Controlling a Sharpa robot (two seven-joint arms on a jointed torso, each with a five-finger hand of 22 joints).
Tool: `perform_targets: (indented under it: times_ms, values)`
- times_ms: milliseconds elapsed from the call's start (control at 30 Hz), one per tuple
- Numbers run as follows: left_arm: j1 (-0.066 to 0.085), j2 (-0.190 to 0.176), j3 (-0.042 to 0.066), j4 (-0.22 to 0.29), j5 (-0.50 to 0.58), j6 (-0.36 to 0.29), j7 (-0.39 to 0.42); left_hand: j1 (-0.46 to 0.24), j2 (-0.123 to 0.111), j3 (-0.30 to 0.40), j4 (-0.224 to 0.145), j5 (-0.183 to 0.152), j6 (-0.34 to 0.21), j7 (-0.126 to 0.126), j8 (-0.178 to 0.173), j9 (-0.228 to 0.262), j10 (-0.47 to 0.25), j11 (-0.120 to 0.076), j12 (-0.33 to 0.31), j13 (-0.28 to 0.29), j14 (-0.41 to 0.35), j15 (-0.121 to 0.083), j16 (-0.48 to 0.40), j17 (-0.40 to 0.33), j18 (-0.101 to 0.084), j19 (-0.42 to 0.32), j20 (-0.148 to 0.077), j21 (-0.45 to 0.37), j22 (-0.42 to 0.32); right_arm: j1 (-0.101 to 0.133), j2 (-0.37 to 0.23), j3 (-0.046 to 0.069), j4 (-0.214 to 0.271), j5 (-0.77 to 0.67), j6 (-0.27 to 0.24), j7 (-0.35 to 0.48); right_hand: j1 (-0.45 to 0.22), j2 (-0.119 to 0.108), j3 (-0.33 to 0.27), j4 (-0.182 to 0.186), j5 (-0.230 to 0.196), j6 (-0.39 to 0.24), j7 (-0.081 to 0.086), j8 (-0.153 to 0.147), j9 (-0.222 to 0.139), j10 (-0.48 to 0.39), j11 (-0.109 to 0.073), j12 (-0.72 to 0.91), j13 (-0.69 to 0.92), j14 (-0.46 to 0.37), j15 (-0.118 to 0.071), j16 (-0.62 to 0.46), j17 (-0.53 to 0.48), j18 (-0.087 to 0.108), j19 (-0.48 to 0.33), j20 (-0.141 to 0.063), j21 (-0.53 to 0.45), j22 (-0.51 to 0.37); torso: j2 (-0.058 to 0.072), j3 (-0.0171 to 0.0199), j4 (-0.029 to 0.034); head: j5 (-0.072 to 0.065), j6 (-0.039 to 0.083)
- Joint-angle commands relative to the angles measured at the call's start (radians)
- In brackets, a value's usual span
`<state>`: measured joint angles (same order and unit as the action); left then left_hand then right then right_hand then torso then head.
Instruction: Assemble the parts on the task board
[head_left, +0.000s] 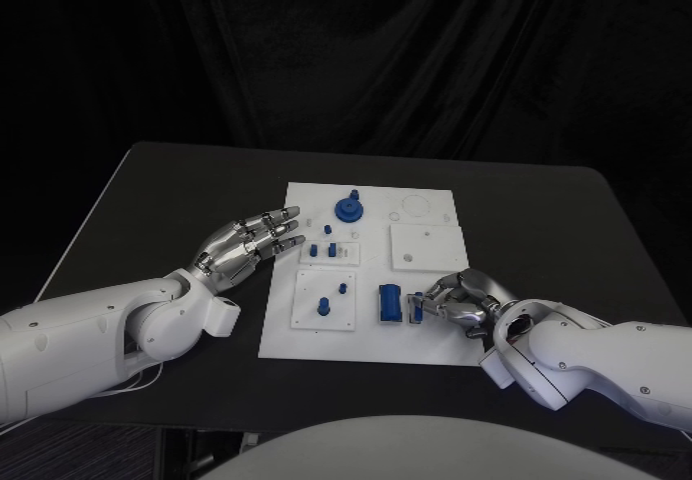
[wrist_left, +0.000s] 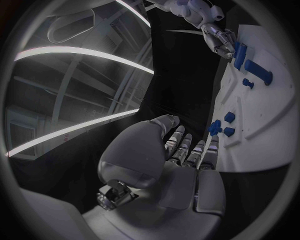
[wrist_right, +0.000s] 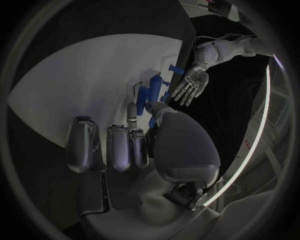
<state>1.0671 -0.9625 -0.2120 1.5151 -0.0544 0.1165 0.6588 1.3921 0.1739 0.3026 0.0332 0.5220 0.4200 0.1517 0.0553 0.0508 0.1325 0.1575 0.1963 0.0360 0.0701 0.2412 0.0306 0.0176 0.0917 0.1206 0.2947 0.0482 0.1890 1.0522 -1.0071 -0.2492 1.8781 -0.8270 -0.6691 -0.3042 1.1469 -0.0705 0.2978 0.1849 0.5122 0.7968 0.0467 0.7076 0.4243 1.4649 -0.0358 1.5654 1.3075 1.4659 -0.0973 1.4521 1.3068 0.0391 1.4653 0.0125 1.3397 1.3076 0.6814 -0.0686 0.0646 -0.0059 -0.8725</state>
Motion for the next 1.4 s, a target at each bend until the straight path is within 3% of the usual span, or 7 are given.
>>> perform_targets:
  times_ms: [33, 167, 267, 367, 467, 1067, 1400]
  values:
    - [-0.002, 0.002, 0.001, 0.0, 0.001, 0.014, 0.009, -0.003, -0.004, 0.005, 0.001, 0.003, 0.007, 0.009, 0.004, 0.001, -0.002, 0.007, 0.004, 0.002, 0.004, 0.002, 0.005, 0.001, -0.004, 0.005, 0.0, 0.0, 0.001, -0.003, 0.001, 0.0, -0.001, -0.028, 0.034, -0.05, -0.01, -0.001, -0.008, -0.001, -0.01, -0.008, 0.001, -0.005, 0.002, 0.106, 0.008, 0.005, 0.263, 0.06, 0.004, -0.005, -0.002, 0.017, 0.035, 0.001, -0.005, 0.187, 0.0, -0.0001, -0.0001, 0.0, 0.0]
    - [-0.002, 0.003, 0.001, 0.0, 0.001, 0.015, 0.009, -0.003, -0.004, 0.005, 0.001, 0.003, 0.007, 0.009, 0.004, 0.001, -0.002, 0.007, 0.004, 0.002, 0.004, 0.002, 0.005, 0.001, -0.004, 0.005, 0.0, 0.0, 0.001, -0.003, 0.001, 0.0, -0.003, -0.038, 0.043, -0.064, -0.014, 0.0, -0.013, -0.001, -0.026, -0.012, 0.004, -0.009, 0.006, 0.106, 0.01, 0.005, 0.263, 0.06, 0.006, -0.006, -0.005, 0.018, 0.035, 0.002, -0.007, 0.187, 0.0, -0.0002, -0.0002, 0.0, 0.0]
    - [-0.002, 0.004, 0.001, -0.001, 0.001, 0.015, 0.009, -0.003, -0.004, 0.005, 0.001, 0.003, 0.007, 0.009, 0.004, 0.001, -0.002, 0.007, 0.004, 0.002, 0.004, 0.002, 0.005, 0.001, -0.004, 0.005, 0.0, 0.0, 0.001, -0.003, 0.002, 0.0, -0.004, -0.044, 0.051, -0.074, -0.023, 0.001, -0.027, 0.001, -0.071, -0.017, 0.007, -0.016, 0.016, 0.106, 0.014, 0.005, 0.263, 0.059, 0.009, -0.008, -0.01, 0.018, 0.034, 0.005, -0.01, 0.185, 0.0, -0.0002, -0.0002, 0.001, 0.0]
    - [-0.002, 0.004, 0.001, -0.002, 0.001, 0.016, 0.008, -0.004, -0.005, 0.007, 0.002, 0.003, 0.005, 0.009, 0.003, 0.001, -0.002, 0.007, 0.004, 0.002, 0.004, 0.002, 0.005, 0.001, -0.005, 0.005, 0.0, 0.0, 0.0, -0.003, 0.003, 0.0, -0.006, -0.045, 0.054, -0.077, -0.055, 0.001, -0.056, 0.018, -0.154, -0.023, 0.012, -0.023, 0.026, 0.106, 0.019, 0.005, 0.263, 0.059, 0.013, -0.009, -0.013, 0.019, 0.033, 0.009, -0.012, 0.185, 0.0, -0.0003, -0.0002, 0.001, 0.0]
    - [-0.002, 0.005, 0.001, -0.003, 0.001, 0.017, 0.008, -0.004, -0.005, 0.008, 0.002, 0.003, 0.005, 0.009, 0.003, 0.001, -0.003, 0.007, 0.003, 0.001, 0.005, 0.002, 0.005, 0.001, -0.005, 0.005, 0.0, 0.0, 0.0, -0.003, 0.004, 0.0, -0.007, -0.046, 0.053, -0.076, -0.079, 0.003, -0.078, 0.034, -0.176, -0.025, 0.015, -0.026, 0.032, 0.106, 0.021, 0.005, 0.263, 0.059, 0.015, -0.009, -0.014, 0.019, 0.033, 0.011, -0.013, 0.185, 0.0, -0.0001, -0.0004, 0.001, 0.0]
    - [-0.004, 0.004, 0.001, -0.005, 0.001, 0.02, 0.003, -0.004, -0.005, 0.01, 0.003, 0.003, 0.004, 0.009, 0.003, 0.001, -0.003, 0.007, 0.003, 0.001, 0.005, 0.003, 0.005, 0.001, -0.005, 0.005, 0.0, 0.0, 0.0, -0.003, 0.013, 0.0, -0.01, -0.058, 0.032, -0.019, -0.091, 0.017, -0.113, 0.045, -0.221, -0.042, 0.018, -0.034, 0.047, 0.106, 0.024, 0.005, 0.263, 0.059, 0.017, -0.007, -0.012, 0.019, 0.034, 0.014, -0.014, 0.185, 0.0, -0.0001, -0.0009, 0.004, 0.0]
    - [-0.005, 0.006, 0.001, -0.006, 0.001, 0.022, 0.0, -0.004, -0.005, 0.01, 0.003, 0.003, 0.003, 0.009, 0.003, 0.001, -0.003, 0.007, 0.003, 0.001, 0.005, 0.004, 0.005, 0.001, -0.006, 0.004, 0.0, 0.0, -0.001, -0.003, 0.013, 0.0, -0.009, -0.087, 0.017, -0.002, -0.094, 0.025, -0.151, 0.051, -0.232, -0.05, 0.011, 0.022, 0.092, 0.106, 0.019, 0.005, 0.263, 0.059, 0.014, -0.005, -0.011, 0.019, 0.035, 0.013, -0.012, 0.186, 0.0, 0.0, -0.0008, 0.004, 0.0]
